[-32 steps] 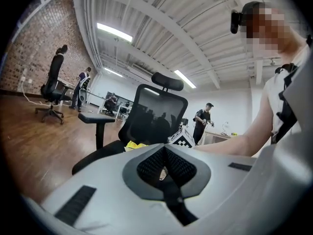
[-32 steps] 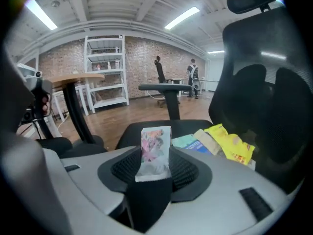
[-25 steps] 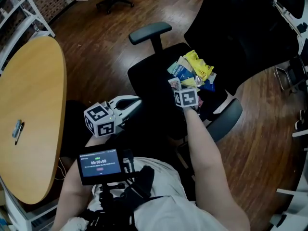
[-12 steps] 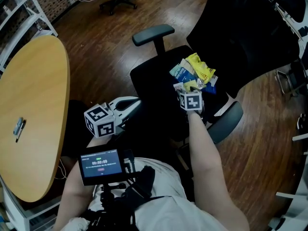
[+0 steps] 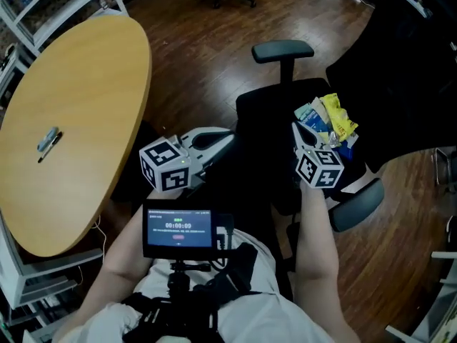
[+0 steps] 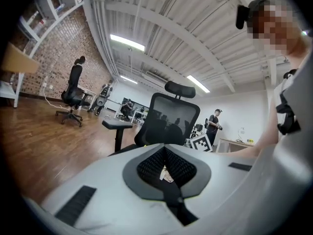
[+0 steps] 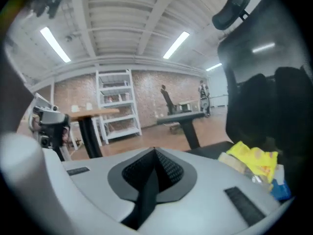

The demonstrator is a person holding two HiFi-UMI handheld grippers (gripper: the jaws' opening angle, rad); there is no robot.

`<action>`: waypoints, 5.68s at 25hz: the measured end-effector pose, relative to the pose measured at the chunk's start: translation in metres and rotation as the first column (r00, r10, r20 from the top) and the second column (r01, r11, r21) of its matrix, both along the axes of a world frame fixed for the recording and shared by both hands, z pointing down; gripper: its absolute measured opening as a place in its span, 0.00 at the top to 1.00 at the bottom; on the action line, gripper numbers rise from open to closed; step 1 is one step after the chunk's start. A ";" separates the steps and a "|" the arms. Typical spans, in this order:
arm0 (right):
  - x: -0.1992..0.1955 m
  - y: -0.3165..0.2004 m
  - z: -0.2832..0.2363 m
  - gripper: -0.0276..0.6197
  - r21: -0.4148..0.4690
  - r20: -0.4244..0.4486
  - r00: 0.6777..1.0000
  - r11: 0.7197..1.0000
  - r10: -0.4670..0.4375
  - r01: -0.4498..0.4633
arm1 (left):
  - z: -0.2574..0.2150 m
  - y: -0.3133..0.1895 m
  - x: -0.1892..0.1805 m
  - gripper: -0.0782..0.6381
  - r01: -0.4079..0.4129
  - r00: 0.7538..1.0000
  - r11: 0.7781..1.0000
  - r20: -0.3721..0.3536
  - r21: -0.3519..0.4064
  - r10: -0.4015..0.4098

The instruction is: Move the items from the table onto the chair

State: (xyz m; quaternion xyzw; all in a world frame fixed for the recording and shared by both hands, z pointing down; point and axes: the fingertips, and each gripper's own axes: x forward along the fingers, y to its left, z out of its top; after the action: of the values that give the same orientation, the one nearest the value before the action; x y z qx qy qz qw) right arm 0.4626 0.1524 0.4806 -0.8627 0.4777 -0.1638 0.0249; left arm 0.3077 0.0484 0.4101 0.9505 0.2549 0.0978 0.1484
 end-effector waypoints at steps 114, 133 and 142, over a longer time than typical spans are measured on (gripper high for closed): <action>-0.469 -0.494 -0.117 0.77 -0.603 -0.052 -0.177 -0.110 -0.983 0.790 | -0.104 -0.284 -0.404 0.88 0.774 0.613 0.565 -0.116 0.285 -0.782; -0.467 -0.427 -0.171 0.86 -0.410 -0.237 -0.074 0.031 -0.969 0.912 | -0.101 -0.281 -0.392 0.88 0.766 0.625 0.580 -0.112 0.278 -0.772; -0.417 -0.366 -0.191 0.86 -0.144 -0.341 0.166 0.226 -0.925 0.964 | -0.109 -0.255 -0.329 0.88 0.652 0.749 0.706 -0.087 0.276 -0.657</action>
State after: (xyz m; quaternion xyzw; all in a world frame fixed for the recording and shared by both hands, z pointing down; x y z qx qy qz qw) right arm 0.0454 -0.2138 0.2900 -0.3893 0.9119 0.0411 -0.1233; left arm -0.0213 -0.2066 0.3007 0.9890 -0.1171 0.0835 0.0353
